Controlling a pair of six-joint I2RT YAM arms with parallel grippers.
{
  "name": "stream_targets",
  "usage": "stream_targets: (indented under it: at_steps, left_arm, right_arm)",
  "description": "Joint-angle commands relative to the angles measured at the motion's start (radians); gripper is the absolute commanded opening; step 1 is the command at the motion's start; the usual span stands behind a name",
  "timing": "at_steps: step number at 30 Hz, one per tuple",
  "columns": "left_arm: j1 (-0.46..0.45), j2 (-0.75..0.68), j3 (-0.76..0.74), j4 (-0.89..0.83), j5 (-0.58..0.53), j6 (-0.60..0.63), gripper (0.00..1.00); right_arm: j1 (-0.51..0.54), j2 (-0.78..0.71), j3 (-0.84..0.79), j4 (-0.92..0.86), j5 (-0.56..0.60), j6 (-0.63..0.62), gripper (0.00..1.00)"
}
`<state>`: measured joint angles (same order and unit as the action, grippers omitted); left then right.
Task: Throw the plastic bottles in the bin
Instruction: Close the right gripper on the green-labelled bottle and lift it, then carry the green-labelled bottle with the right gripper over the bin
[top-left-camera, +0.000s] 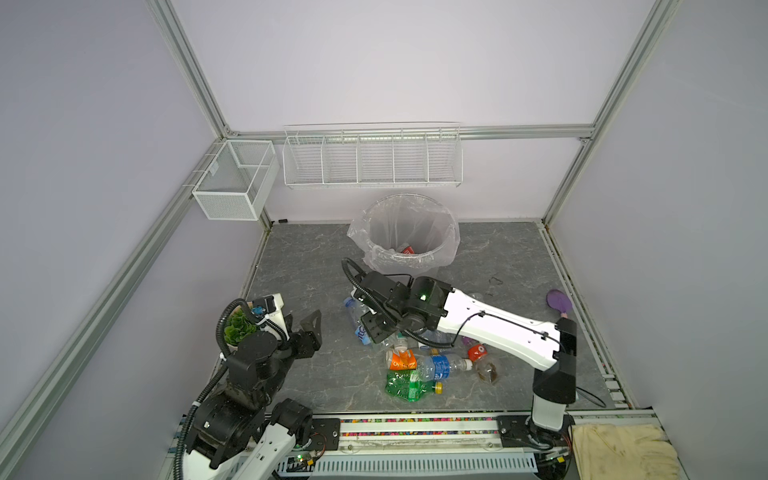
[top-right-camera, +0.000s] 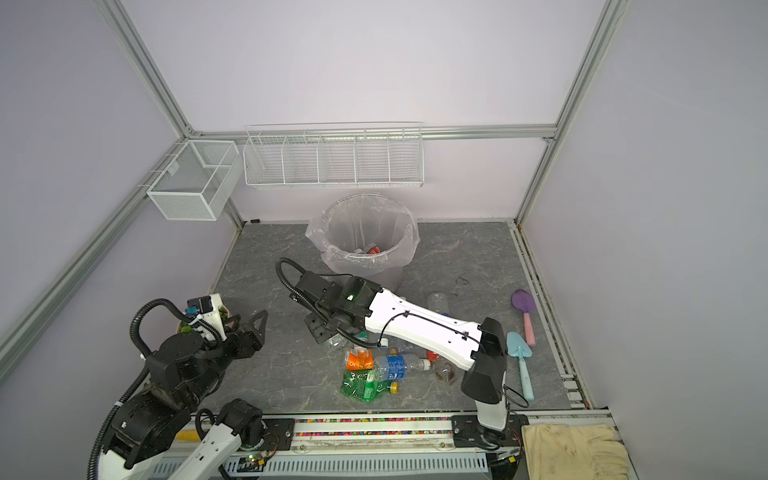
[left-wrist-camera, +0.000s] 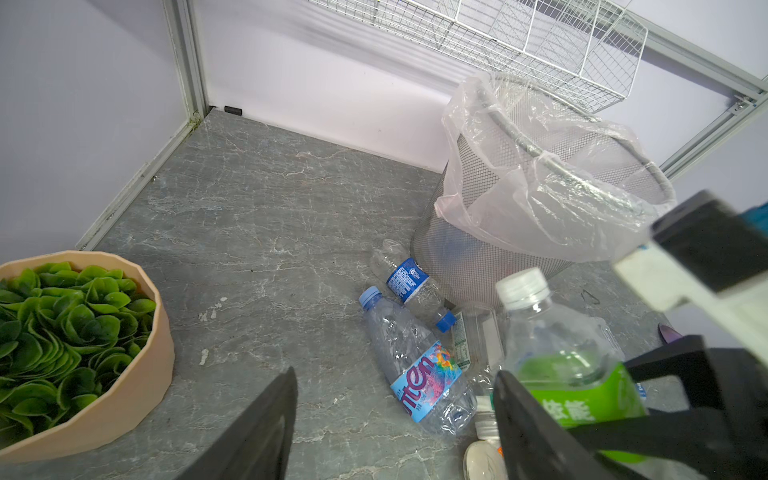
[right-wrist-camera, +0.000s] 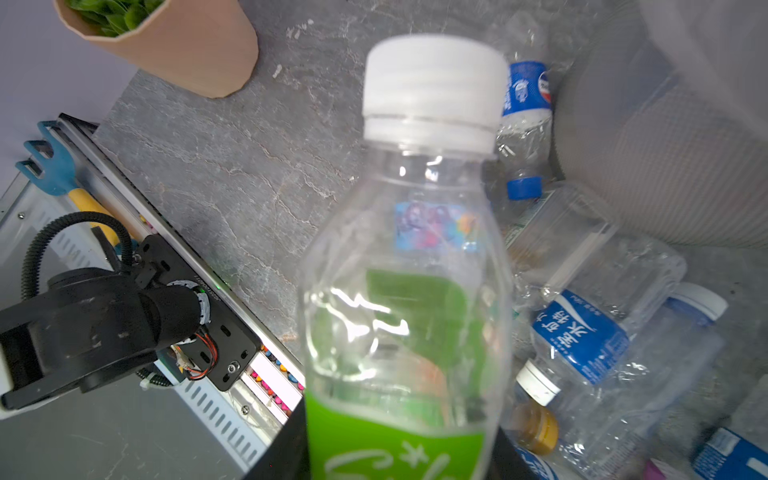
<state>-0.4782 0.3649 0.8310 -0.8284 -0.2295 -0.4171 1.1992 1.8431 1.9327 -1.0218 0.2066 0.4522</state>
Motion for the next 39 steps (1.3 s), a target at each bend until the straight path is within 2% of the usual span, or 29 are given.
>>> stream_targets:
  at_steps: [1, 16, 33, 39]
  left_arm:
    - [0.000, 0.006, -0.007, -0.018, 0.009, -0.003, 0.73]
    - [-0.001, 0.023, -0.007, -0.015, 0.014, 0.000, 0.73]
    - [0.000, 0.036, -0.009, -0.011, 0.022, 0.002, 0.73]
    - [0.000, 0.035, -0.009, -0.011, 0.022, 0.002, 0.73]
  right_arm:
    - [-0.003, -0.090, 0.055, -0.014, 0.053, -0.088, 0.39]
    - [-0.003, -0.226, 0.256, -0.092, 0.240, -0.321, 0.40]
    - [-0.006, -0.391, 0.281, -0.052, 0.393, -0.413, 0.41]
    - [-0.067, -0.393, 0.307, -0.046, 0.396, -0.410, 0.41]
